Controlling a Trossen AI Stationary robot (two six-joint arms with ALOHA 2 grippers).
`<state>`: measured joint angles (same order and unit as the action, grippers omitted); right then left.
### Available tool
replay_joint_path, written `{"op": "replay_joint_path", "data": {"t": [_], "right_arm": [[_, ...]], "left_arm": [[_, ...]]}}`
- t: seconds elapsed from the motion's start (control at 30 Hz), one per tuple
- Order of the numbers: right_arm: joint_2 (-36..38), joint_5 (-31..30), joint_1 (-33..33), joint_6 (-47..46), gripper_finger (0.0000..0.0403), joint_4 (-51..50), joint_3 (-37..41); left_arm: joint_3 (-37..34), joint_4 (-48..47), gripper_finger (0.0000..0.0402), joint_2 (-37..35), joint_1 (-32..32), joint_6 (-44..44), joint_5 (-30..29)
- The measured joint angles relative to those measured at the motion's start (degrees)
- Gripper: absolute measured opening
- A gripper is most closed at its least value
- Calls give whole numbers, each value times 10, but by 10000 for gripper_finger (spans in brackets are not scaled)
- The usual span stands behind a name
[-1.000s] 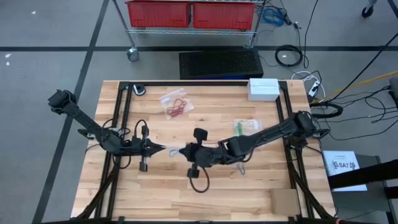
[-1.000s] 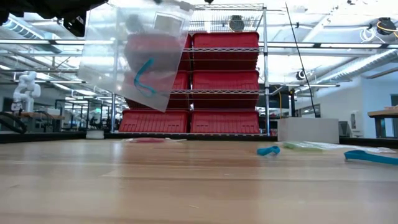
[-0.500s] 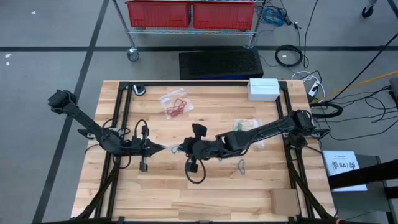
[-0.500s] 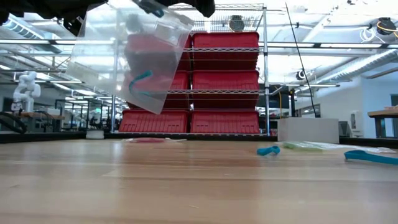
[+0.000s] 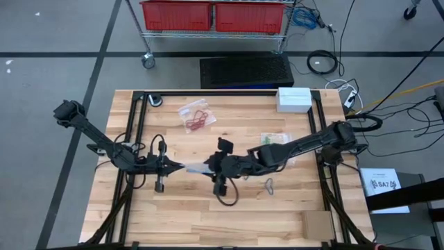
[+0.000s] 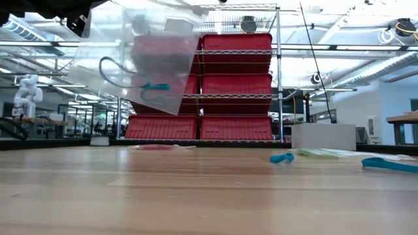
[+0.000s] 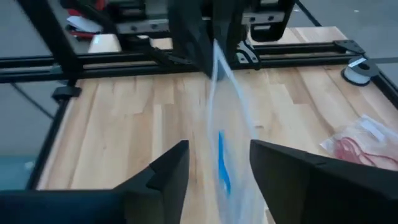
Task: Sort rubber bands
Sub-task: Put the left blue rubber band into the zip bag
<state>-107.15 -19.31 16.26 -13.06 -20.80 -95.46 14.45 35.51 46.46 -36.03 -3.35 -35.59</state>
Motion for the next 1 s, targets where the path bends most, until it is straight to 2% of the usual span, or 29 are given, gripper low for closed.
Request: {"op": "replay_joint_path", "data": {"t": [0.1, 0.37, 0.53, 0.67, 0.8, 0.9, 1.0], "right_arm": [[29, -2, 14, 0, 168, -52, 0], [71, -30, 48, -101, 185, -326, 2], [71, -27, 43, -127, 190, -398, 64], [71, 2, 12, -123, 190, -384, 157], [70, 2, -25, -96, 185, -311, 259], [70, 2, -53, -83, 160, -221, 327], [70, 5, -75, -65, 113, -133, 380]], "left_arm": [[0, -1, 0, 0, 0, -5, 0], [0, -9, 0, 0, -1, -9, 13], [0, -9, 0, 0, -1, -11, 14], [0, -9, 0, 0, -1, -15, 14], [0, -9, 0, 0, -1, -16, 14], [0, -10, 0, 0, -1, -16, 14], [0, -10, 0, 0, -1, -16, 14]]}}
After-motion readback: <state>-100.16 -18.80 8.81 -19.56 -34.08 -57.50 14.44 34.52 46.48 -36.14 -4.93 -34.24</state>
